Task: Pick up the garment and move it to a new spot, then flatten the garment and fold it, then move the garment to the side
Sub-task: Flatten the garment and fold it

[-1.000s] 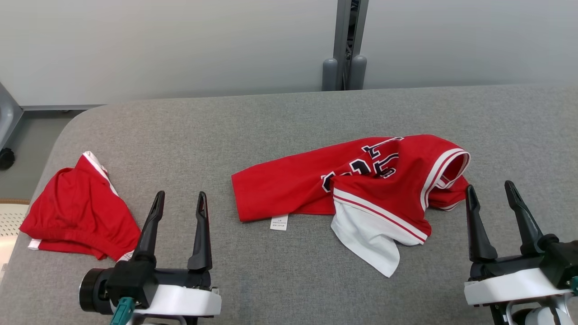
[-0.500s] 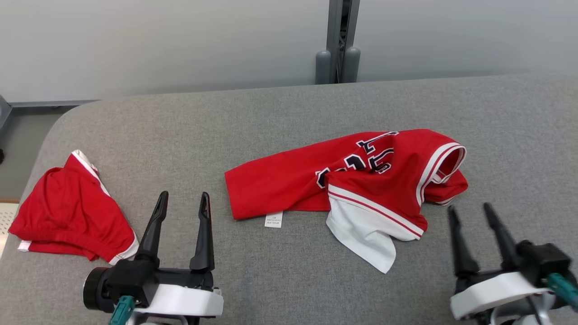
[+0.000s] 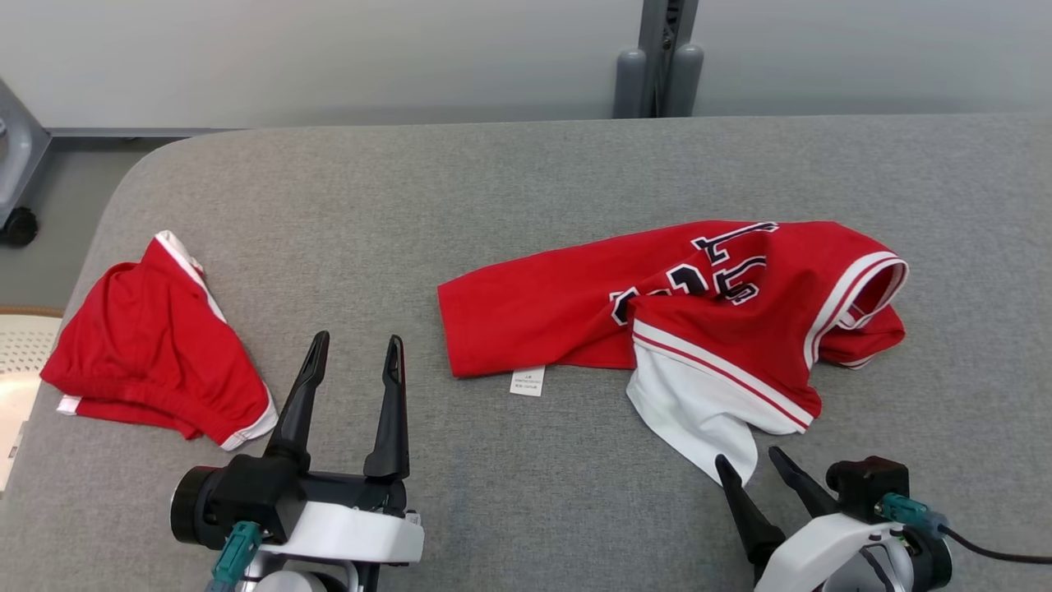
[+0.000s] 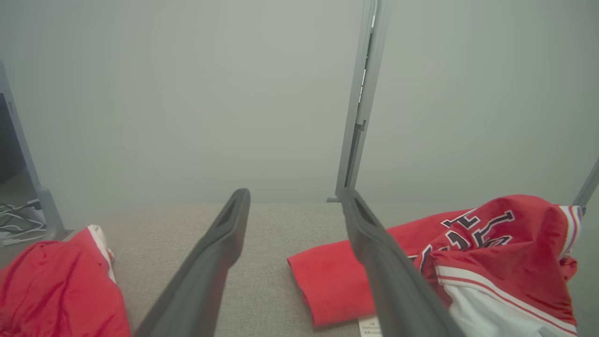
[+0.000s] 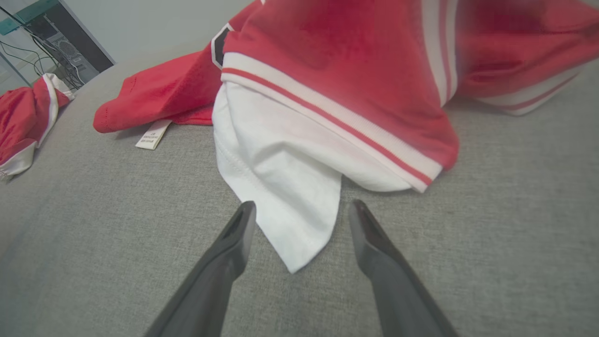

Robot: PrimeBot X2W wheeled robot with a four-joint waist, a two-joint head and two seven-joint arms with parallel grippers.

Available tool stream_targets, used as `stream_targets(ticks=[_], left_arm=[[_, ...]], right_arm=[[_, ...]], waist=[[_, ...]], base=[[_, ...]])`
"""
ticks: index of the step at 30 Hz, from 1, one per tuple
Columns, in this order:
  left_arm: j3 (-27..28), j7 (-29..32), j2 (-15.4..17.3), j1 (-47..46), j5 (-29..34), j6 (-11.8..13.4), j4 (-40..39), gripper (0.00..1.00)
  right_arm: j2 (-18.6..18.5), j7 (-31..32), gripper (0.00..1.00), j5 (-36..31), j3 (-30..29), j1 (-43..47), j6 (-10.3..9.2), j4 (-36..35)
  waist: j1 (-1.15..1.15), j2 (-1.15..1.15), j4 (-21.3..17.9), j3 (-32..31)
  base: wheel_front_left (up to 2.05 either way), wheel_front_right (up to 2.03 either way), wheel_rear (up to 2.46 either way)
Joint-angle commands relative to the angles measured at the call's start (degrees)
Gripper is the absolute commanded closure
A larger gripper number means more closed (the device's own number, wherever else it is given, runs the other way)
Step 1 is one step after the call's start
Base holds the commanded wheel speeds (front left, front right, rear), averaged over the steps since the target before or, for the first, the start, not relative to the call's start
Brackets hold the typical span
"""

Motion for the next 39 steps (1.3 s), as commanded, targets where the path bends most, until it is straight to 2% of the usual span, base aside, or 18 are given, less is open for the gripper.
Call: stream_targets(ticks=[1, 13, 14, 15, 16, 21, 26, 31, 37, 38, 39], left_arm=[[0.01, -0.03, 0.17, -1.21, -0.31, 0.03, 0.07, 0.00], [-0.75, -0.03, 0.18, -1.34, -0.65, 0.61, -0.10, 0.00], [-0.76, -0.03, 0.18, -1.40, -0.63, 0.61, -0.10, 0.00], [-0.74, -0.03, 0.18, -1.47, -0.59, 0.63, -0.11, 0.00], [-0.71, -0.03, 0.17, -1.52, -0.58, 0.66, -0.13, 0.00], [-0.44, -0.03, 0.17, -1.51, -0.27, 0.74, -0.01, 0.00], [-0.20, -0.03, 0.17, -1.02, -0.06, 0.61, 0.29, 0.00], [-0.72, -0.03, 0.17, -0.36, 0.23, 0.02, 0.41, 0.00], [-1.25, -0.03, 0.18, -0.25, -0.33, 0.48, 0.40, 0.00], [-1.25, -0.03, 0.18, -0.25, -0.33, 0.48, 0.40, 0.00], [-1.56, -0.03, 0.18, -0.29, -0.41, 0.61, 0.42, 0.00]], right_arm=[[-0.46, 0.25, 0.00, 0.32, -0.24, -1.03, 0.00, 0.51], [-0.43, 3.21, 0.00, 3.67, -0.52, -3.04, 0.00, 5.32], [-0.43, 3.38, 0.44, 3.91, -0.46, -3.06, 0.00, 5.60], [-0.42, 3.48, 0.82, 3.99, -0.33, -3.11, 0.00, 5.82], [-0.40, 3.52, 1.00, 4.10, -0.12, -3.11, 0.00, 5.96], [-0.49, 2.41, 1.00, 3.41, 0.10, -4.00, 0.00, 5.55], [-0.46, 0.11, 1.00, 2.25, -2.70, -4.37, 0.00, 2.96], [-0.82, -0.89, 1.00, -4.02, -8.78, -2.89, 0.00, -4.05], [-1.99, 2.74, 1.00, -8.73, -18.21, -1.88, 0.00, -14.55], [-1.99, 2.74, 1.00, -8.73, -18.21, -1.88, 0.00, -14.55], [-2.25, 4.20, 1.00, -9.66, -21.22, -1.58, 0.00, -17.02]], waist=[[0.00, 0.00, 0.55, 0.21], [0.00, 0.00, 2.87, 0.99], [0.00, 0.00, 2.96, 1.05], [0.00, 0.00, 3.01, 1.09], [0.00, 0.00, 3.05, 1.13], [0.00, 0.00, 2.83, 1.04], [0.00, 0.00, 1.86, -0.05], [0.00, 0.00, 0.85, -1.25], [0.00, 0.00, -0.35, -1.75], [0.00, 0.00, -0.35, -1.75], [0.00, 0.00, -0.50, -1.79]], base=[[0.00, 0.00, 0.00], [0.00, 0.00, 0.00], [0.00, 0.00, 0.00], [0.00, 0.00, 0.00], [0.00, 0.00, 0.00], [0.00, 0.00, 0.00], [0.00, 0.00, 0.00], [0.00, 0.00, 0.00], [0.00, 0.00, 0.00], [0.00, 0.00, 0.00], [0.00, 0.00, 0.00]])
